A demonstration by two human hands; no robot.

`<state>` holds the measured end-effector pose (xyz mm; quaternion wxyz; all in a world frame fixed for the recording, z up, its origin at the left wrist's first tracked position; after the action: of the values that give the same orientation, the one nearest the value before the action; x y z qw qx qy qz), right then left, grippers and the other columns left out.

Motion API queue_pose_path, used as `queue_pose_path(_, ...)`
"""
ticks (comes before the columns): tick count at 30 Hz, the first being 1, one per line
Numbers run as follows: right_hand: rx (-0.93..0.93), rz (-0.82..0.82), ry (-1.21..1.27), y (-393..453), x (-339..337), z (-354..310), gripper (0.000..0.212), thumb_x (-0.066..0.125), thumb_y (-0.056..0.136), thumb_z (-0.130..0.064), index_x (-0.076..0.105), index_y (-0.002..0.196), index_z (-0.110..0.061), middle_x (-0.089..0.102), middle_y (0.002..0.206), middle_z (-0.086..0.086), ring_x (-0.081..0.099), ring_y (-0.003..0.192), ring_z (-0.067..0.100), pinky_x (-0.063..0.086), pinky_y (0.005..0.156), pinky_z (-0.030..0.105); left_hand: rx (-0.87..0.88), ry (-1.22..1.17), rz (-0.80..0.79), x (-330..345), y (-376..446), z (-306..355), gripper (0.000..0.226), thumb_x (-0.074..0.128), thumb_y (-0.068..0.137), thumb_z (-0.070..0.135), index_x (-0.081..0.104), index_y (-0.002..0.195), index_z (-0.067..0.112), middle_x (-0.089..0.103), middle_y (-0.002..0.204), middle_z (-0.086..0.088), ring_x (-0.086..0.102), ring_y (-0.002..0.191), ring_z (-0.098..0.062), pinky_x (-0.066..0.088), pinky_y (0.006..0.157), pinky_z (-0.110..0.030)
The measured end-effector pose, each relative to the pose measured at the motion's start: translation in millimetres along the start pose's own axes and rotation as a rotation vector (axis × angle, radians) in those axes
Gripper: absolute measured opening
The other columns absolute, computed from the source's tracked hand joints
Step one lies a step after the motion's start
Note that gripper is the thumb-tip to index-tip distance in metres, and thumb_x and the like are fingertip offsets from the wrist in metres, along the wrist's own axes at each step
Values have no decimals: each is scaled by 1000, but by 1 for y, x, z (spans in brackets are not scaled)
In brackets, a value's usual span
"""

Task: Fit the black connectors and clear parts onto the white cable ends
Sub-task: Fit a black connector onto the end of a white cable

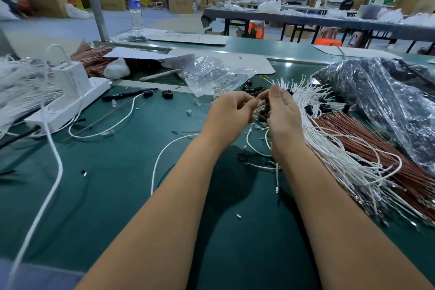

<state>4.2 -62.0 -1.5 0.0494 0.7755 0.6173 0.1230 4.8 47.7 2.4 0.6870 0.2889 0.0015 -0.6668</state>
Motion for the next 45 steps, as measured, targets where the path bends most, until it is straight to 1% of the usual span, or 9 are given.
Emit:
queue_pose_path(6, -58, 41, 127, 0, -7, -2, 24, 41, 104, -28, 58, 92, -15, 45, 59, -4, 41, 46, 6, 35, 46, 23, -93, 260, -267, -31, 1, -2, 27, 52, 97, 26, 74, 87, 13, 62, 61, 3, 41, 42, 0, 33, 43, -12)
queue_pose_path(11, -47, -76, 14, -7, 1, -3, 30, 48, 99, -12, 44, 125, -26, 57, 80, 3, 48, 52, 5, 43, 48, 21, -88, 418, 83, -78, 1, -26, 25, 54, 95, 26, 72, 85, 11, 63, 69, -15, 45, 55, -19, 37, 58, -29)
queue_pose_path(16, -38, 18, 31, -2, -12, -8, 25, 44, 99, -7, 51, 115, -26, 58, 81, 3, 48, 50, 5, 43, 47, 19, -41, 685, 377, -123, 13, -42, 28, 50, 97, 25, 70, 86, 9, 59, 71, -4, 59, 73, -30, 38, 59, -32)
queue_pose_path(22, 33, 154, 99, 11, -34, -9, 21, 44, 97, -7, 60, 97, -21, 59, 77, 2, 49, 52, 7, 41, 51, 21, -281, 1110, 308, -143, 26, -68, 34, 54, 91, 25, 53, 123, 12, 58, 120, -9, 46, 119, -30, 34, 96, -45)
queue_pose_path(26, -142, 221, -410, 15, -44, -9, 24, 43, 94, -4, 61, 100, -18, 61, 84, 4, 48, 55, 9, 38, 49, 23, -106, 1026, 277, -100, 37, -45, 39, 52, 85, 20, 60, 123, 21, 56, 127, -2, 37, 127, -24, 27, 98, -42)
queue_pose_path(30, -248, 238, -934, 18, -54, -8, 28, 46, 91, -2, 65, 110, -11, 65, 105, 10, 58, 94, 27, 47, 77, 35, -69, 650, 213, -33, 37, -11, 27, 52, 87, 25, 69, 106, 29, 67, 108, 3, 51, 114, -23, 31, 87, -37)
queue_pose_path(35, -69, 259, -1032, 24, -73, -2, 36, 45, 86, -4, 65, 116, -10, 63, 116, 12, 53, 107, 31, 43, 87, 33, -127, 190, 58, 30, 16, -4, 24, 51, 88, 17, 71, 100, 23, 69, 86, 7, 61, 79, -16, 47, 78, -31)
queue_pose_path(40, 118, 135, -1302, 28, -77, 7, 53, 47, 94, -47, 49, 131, -9, 53, 130, 15, 46, 119, 34, 40, 96, 45, -59, 108, 32, 37, 2, -20, 24, 50, 90, 7, 72, 94, 16, 72, 80, -5, 39, 44, -14, 36, 51, -22)
queue_pose_path(45, 1, 232, -1399, 26, -72, 7, 28, 55, 95, -39, 50, 82, -14, 59, 89, 4, 51, 82, 24, 34, 82, 38, -70, 86, 64, 32, 1, -22, 22, 50, 90, 11, 70, 100, 17, 69, 81, -2, 41, 45, -12, 37, 50, -23)
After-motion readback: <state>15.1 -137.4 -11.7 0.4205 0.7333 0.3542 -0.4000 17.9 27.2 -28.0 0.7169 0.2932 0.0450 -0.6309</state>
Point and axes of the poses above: each hand's wrist, its own y-axis towards the middle knuckle, its own x-axis out of the palm, z = x × y, the point moved 1 cm from there along y, towards the middle knuckle
